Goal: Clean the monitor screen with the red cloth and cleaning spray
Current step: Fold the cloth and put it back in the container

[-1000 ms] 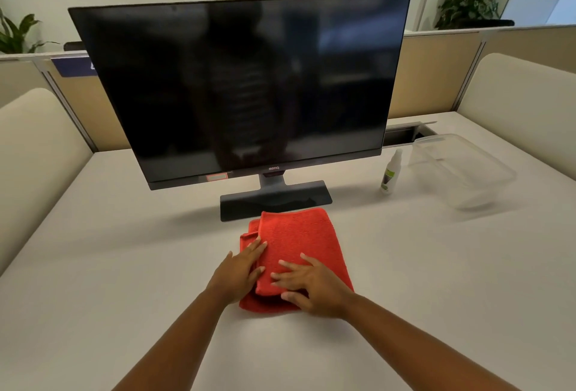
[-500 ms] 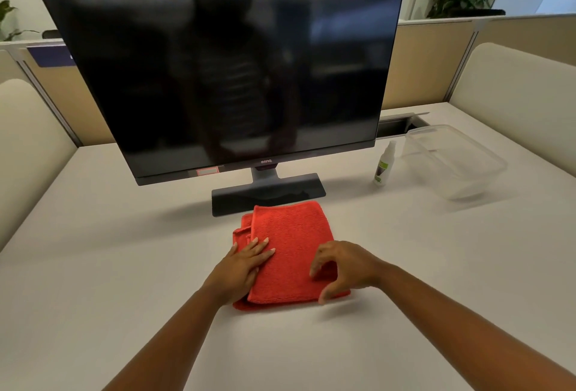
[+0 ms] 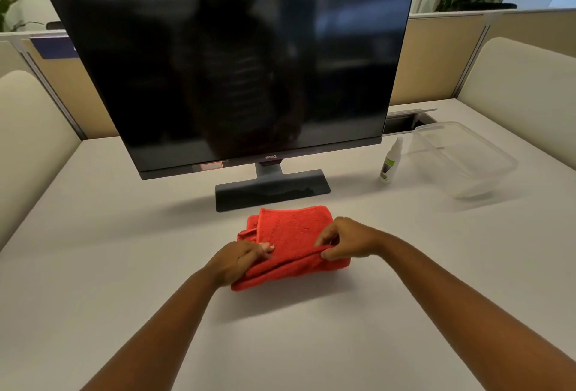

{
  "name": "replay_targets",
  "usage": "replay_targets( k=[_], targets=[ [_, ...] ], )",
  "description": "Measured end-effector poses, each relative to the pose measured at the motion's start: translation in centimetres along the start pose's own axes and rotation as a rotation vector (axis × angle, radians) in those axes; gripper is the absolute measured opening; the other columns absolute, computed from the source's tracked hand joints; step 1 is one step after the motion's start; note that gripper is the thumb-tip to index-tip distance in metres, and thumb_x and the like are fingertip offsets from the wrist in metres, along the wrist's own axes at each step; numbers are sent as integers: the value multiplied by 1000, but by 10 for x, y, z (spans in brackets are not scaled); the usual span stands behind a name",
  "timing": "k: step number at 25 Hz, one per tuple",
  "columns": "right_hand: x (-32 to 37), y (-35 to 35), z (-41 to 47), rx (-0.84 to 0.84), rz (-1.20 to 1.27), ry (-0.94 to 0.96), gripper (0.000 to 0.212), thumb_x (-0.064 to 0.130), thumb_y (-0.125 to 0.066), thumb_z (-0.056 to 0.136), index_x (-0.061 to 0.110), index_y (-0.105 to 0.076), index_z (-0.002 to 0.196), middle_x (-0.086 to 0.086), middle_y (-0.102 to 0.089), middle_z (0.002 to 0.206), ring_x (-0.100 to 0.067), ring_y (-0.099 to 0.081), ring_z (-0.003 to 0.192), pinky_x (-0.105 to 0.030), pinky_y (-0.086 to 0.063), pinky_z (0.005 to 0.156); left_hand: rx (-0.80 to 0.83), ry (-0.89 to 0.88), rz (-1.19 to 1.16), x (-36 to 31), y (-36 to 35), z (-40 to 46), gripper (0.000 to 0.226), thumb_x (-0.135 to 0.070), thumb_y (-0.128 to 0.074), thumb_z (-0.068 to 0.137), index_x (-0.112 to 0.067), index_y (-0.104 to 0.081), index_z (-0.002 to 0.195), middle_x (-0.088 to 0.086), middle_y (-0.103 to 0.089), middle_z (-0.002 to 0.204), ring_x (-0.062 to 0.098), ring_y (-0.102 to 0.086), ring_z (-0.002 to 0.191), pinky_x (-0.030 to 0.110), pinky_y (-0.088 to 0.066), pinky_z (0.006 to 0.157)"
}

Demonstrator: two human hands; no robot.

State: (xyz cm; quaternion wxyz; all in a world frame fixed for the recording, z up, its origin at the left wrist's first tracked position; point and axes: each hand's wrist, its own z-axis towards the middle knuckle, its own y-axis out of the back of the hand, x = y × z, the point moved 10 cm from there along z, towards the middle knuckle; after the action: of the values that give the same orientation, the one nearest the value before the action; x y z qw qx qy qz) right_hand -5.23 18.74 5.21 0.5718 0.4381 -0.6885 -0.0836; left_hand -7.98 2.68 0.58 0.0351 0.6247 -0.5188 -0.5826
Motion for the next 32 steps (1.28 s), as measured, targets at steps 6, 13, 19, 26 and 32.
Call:
replay_targets(
  k=[6, 13, 19, 26, 32],
  targets=[
    [-19, 54, 24, -266, 303, -101, 17, 11, -56, 88, 15, -68, 99, -1, -60, 96, -13, -54, 87, -17, -45, 67, -108, 225, -634, 23, 22, 7, 73, -63, -8, 86, -18, -44, 130, 14, -47, 136, 28, -43, 125, 43, -22, 111],
    [-32, 89, 46, -689, 128, -48, 15, 14, -60, 87, 13, -70, 98, -4, -70, 100, -6, -57, 81, -14, -42, 77, -617, 239, -588, 28, 49, 15, 20, -33, -66, 80, -16, -64, 90, 8, -66, 91, 26, -61, 87, 28, -46, 68],
    [-31, 76, 49, -854, -148, -97, 21, 19, -50, 93, 14, -69, 101, -4, -69, 105, -21, -59, 103, -33, -39, 92, -1016, 292, -149, 13, 65, -5, 44, -32, -60, 84, -11, -51, 122, 14, -60, 118, 33, -53, 110, 44, -41, 93],
    [-21, -20, 81, -296, -702, 76, 63, 56, -8, 90, 27, -11, 146, 4, -13, 156, -18, -3, 144, -47, 10, 114, -420, -14, 498, -11, -5, 47, 56, -50, -5, 92, -26, 11, 140, -1, 3, 156, 17, 7, 143, 33, 18, 110],
    [-47, 18, 70, -262, -585, -151, 62, 58, -31, 90, 24, -27, 142, -4, -37, 146, -24, -36, 131, -45, -22, 111, -349, 20, 578, -4, -7, 54, 61, -51, -8, 91, -23, 9, 143, -1, 7, 156, 17, 12, 142, 33, 19, 109]
  ],
)
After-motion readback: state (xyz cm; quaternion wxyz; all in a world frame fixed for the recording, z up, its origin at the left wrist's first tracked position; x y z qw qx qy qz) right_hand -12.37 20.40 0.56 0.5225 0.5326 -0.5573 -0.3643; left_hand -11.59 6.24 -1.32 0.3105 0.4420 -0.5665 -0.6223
